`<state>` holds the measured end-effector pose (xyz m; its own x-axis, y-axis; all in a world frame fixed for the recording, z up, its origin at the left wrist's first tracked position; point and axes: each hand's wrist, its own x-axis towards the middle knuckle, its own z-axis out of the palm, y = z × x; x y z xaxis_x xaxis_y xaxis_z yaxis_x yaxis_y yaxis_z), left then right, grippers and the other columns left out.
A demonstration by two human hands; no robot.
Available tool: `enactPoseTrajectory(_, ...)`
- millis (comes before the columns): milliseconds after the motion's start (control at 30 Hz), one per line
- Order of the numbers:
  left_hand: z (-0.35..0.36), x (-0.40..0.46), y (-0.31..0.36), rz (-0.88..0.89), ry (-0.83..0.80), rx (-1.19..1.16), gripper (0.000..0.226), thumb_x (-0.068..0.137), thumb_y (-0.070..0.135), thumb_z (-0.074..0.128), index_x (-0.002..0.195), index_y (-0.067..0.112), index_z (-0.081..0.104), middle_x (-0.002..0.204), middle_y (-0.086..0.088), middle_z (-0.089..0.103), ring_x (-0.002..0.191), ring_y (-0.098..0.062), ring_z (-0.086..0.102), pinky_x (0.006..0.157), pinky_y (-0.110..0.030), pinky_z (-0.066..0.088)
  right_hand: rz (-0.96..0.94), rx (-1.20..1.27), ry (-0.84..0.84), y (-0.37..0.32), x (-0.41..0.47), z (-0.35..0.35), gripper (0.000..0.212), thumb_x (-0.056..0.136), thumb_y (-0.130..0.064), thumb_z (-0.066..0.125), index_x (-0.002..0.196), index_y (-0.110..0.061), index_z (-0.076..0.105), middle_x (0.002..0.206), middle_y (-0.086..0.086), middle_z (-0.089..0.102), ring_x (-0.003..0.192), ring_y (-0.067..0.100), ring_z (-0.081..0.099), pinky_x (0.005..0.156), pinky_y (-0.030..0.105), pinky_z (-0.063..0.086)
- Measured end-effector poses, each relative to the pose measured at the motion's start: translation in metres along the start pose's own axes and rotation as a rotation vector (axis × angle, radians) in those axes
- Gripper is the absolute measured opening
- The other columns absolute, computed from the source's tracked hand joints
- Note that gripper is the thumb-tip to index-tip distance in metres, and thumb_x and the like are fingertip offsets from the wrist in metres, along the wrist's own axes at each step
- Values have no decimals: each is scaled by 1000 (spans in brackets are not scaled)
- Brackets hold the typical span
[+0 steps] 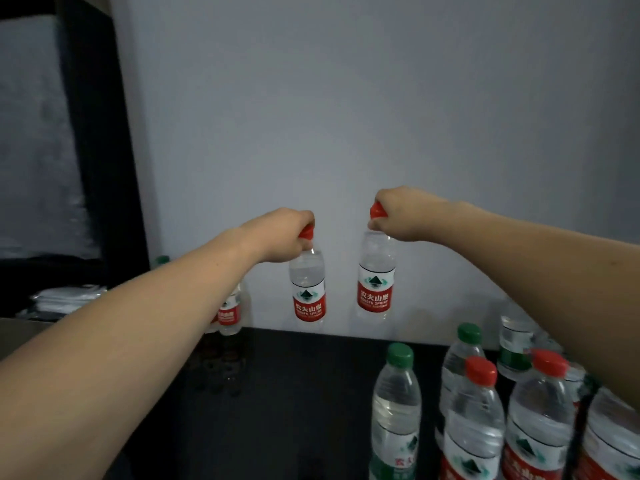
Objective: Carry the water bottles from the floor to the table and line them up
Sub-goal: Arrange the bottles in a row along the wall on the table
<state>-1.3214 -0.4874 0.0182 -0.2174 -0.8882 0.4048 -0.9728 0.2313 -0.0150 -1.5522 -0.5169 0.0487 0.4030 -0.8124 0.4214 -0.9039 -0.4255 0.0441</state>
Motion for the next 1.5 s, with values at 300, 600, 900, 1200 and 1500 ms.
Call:
enactPoseTrajectory(300, 40, 1, -127, -110, -74, 31, 27, 94, 30, 60, 119, 22, 54, 114, -1, 61, 98, -21, 57, 87, -40, 51, -76, 103, -67, -98, 80, 78, 39, 91, -40, 60, 114, -9, 57, 119, 15, 59, 104, 31, 56, 75, 31, 40)
enactPoseTrajectory(600, 149, 63, -214, -225, -103, -23, 32, 96, 28, 58, 126, 21, 52, 118, -4, 61, 102, -22, 57, 92, -40, 50, -104, 109, -165, -137, 166, 203, 35, 93, -39, 59, 115, -13, 53, 116, 10, 58, 92, 24, 53, 74, 33, 43)
enactPoseTrajectory(900, 203, 110, -253, -262, -97, 52, 23, 94, 27, 57, 117, 20, 58, 115, -6, 61, 96, -23, 53, 78, -33, 41, -130, 103, -187, -143, 227, 249, 30, 92, -39, 60, 100, -11, 52, 110, 12, 59, 88, 24, 55, 70, 32, 45)
enactPoseTrajectory(1200, 212, 112, -264, -275, -21, 120, 26, 95, 35, 50, 120, 35, 56, 101, -4, 51, 94, -23, 29, 82, -36, 25, -100, 153, -203, -159, 244, 277, 30, 92, -31, 59, 103, -3, 60, 90, 16, 71, 66, 21, 64, 68, 33, 53)
enactPoseTrajectory(1500, 219, 110, -267, -261, 14, 123, 34, 97, 34, 46, 129, 36, 53, 118, -2, 59, 109, -26, 39, 83, -37, 25, -132, 152, -165, -159, 256, 290, 28, 93, -34, 58, 104, -8, 55, 83, 9, 65, 57, 16, 62, 51, 26, 46)
